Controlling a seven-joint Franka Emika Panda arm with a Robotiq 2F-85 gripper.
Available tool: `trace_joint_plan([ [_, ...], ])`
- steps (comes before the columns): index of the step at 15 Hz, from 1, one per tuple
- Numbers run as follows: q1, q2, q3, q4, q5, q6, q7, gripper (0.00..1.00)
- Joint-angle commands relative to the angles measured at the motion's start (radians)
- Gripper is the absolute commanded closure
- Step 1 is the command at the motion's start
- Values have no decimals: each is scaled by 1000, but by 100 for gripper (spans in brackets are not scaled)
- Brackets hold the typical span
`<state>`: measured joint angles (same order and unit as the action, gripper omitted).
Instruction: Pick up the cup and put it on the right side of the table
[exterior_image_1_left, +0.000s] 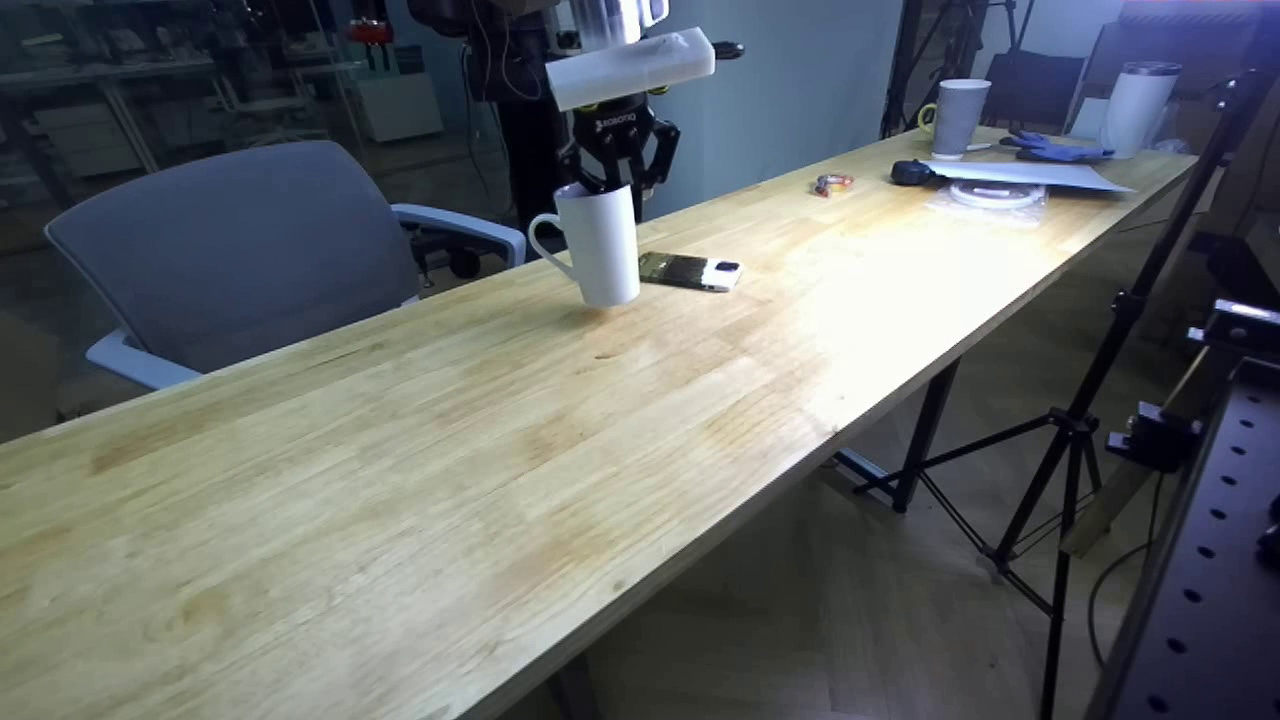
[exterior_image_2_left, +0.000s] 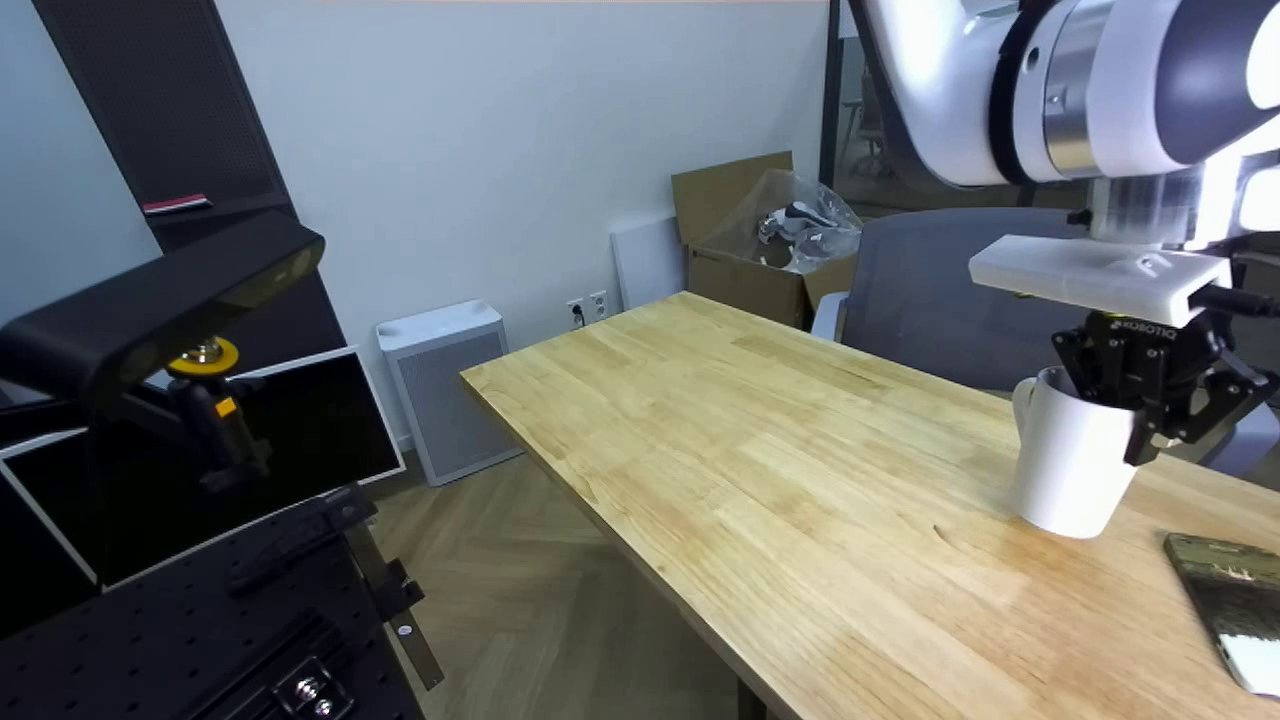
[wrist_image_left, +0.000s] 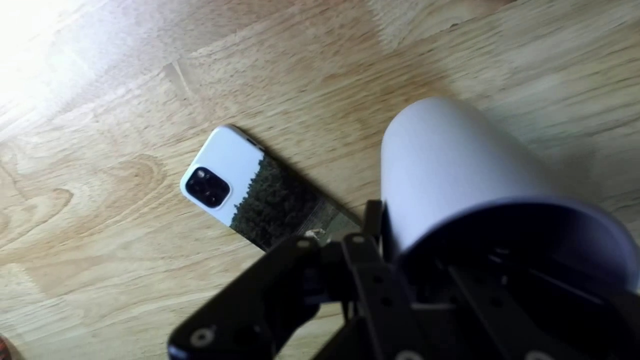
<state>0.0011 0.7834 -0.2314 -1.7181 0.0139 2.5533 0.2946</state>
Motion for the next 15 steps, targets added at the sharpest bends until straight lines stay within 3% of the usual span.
trace_joint_plan([
  [1,1,7,-34,37,-26,-17,48,97],
  [9,-29,8,-64,35,-28,-14,53,97],
  [15,-76,5,-45,29,-8,26,28,97],
])
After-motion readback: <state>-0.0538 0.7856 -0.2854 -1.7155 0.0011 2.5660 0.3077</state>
